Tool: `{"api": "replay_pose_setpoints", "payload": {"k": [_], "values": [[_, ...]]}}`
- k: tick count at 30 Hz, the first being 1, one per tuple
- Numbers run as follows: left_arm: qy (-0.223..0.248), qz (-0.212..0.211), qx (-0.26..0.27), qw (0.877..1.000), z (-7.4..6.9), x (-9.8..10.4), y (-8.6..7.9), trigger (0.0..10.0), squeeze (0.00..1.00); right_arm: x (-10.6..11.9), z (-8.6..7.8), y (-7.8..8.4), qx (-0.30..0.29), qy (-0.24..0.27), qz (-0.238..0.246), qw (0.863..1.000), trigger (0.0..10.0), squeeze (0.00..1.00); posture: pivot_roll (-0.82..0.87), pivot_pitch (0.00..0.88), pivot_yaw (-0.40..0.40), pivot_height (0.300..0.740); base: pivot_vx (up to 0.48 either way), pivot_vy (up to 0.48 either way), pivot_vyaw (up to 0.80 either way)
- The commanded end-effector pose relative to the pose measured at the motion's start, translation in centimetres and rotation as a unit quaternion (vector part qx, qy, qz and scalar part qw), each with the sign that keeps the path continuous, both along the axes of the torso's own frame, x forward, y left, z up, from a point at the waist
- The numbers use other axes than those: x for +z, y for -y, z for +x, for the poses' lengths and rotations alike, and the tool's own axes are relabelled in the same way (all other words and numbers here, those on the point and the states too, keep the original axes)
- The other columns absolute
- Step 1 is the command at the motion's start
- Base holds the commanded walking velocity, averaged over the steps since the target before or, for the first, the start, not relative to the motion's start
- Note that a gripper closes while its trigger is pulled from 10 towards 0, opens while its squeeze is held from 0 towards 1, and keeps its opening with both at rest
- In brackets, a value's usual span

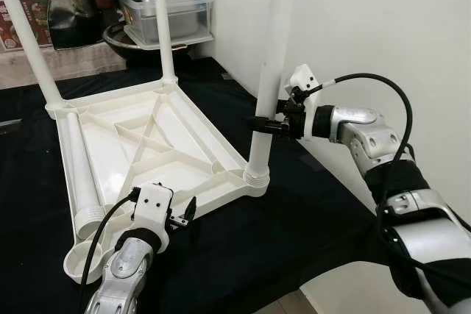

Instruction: Building children table

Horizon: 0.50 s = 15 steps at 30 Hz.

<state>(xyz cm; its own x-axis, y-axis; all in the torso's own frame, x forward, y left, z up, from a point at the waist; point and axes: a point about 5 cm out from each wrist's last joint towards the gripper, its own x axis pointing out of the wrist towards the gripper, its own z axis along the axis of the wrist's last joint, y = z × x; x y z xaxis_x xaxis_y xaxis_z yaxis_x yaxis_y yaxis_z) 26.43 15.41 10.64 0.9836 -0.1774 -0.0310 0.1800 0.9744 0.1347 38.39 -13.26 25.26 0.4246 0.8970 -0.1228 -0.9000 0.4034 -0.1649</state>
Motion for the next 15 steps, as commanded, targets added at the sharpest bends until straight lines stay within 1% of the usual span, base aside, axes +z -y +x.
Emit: {"api": "replay_pose_setpoints", "payload": {"k": [1,2,3,4,8,10,11,12,13,14,15], "values": [[0.0,0.007,0.0,1.0,-0.1,-0.1,-0.2,10.0,0.0,0.5,-0.1,-1.1,0.041,0.017,0.002,0.999,7.9,0.0,0.09,0.0,-0.081,0.74,0.0,0.0,0.0],[0.0,0.007,0.0,1.0,-0.1,-0.1,-0.2,10.0,0.0,0.5,-0.1,-1.1,0.041,0.017,0.002,0.999,7.9,0.0,0.09,0.0,-0.081,0.74,0.0,0.0,0.0],[0.0,0.007,-0.003,1.0,-0.2,-0.1,-0.1,10.0,0.0,0.3,0.0,-1.5,0.044,0.015,0.011,0.999,2.0,0.0,0.1,0.0,-0.081,0.74,0.0,0.0,0.0],[0.0,0.008,-0.004,1.0,-0.2,0.0,-0.1,10.0,0.0,0.2,0.0,-1.6,0.045,0.012,0.019,0.999,0.0,0.0,0.1,0.0,-0.081,0.74,0.0,0.0,0.0],[0.0,0.008,-0.005,1.0,-0.2,0.0,-0.1,10.0,0.0,0.1,0.0,-1.6,0.047,0.009,0.026,0.999,0.0,0.0,0.1,0.0,-0.08,0.74,0.0,0.0,0.0],[-0.001,0.008,-0.005,1.0,-0.2,-0.1,-0.1,10.0,0.0,0.0,-0.1,-1.6,0.045,0.007,0.047,0.998,0.0,0.0,0.09,0.0,-0.08,0.74,0.0,0.0,0.0],[-0.001,0.008,-0.005,1.0,-0.2,-0.1,-0.1,10.0,0.0,0.0,-0.1,-1.6,0.045,0.007,0.047,0.998,0.0,0.0,0.09,0.0,-0.08,0.74,0.0,0.0,0.0],[-0.002,0.008,-0.007,1.0,-0.2,-0.1,0.0,10.0,0.0,-0.1,0.1,-1.6,0.022,0.005,0.059,0.998,0.0,0.0,0.09,0.0,-0.079,0.74,0.0,0.0,0.0],[-0.003,0.008,-0.008,1.0,-0.3,-0.2,0.0,10.0,0.0,-0.4,0.5,-1.5,-0.02,0.007,0.068,0.997,0.0,0.0,0.09,0.0,-0.079,0.74,0.0,0.0,0.0],[-0.003,0.008,-0.008,1.0,-0.3,-0.2,0.0,10.0,0.0,-0.4,0.5,-1.5,-0.02,0.007,0.068,0.997,0.0,0.0,0.09,0.0,-0.079,0.74,0.0,0.0,0.0],[-0.004,0.008,-0.009,1.0,-0.3,-0.2,0.1,10.0,0.0,-0.7,0.9,-1.4,-0.073,0.003,0.071,0.995,0.0,0.0,0.09,0.0,-0.08,0.74,0.0,0.0,0.0]]}}
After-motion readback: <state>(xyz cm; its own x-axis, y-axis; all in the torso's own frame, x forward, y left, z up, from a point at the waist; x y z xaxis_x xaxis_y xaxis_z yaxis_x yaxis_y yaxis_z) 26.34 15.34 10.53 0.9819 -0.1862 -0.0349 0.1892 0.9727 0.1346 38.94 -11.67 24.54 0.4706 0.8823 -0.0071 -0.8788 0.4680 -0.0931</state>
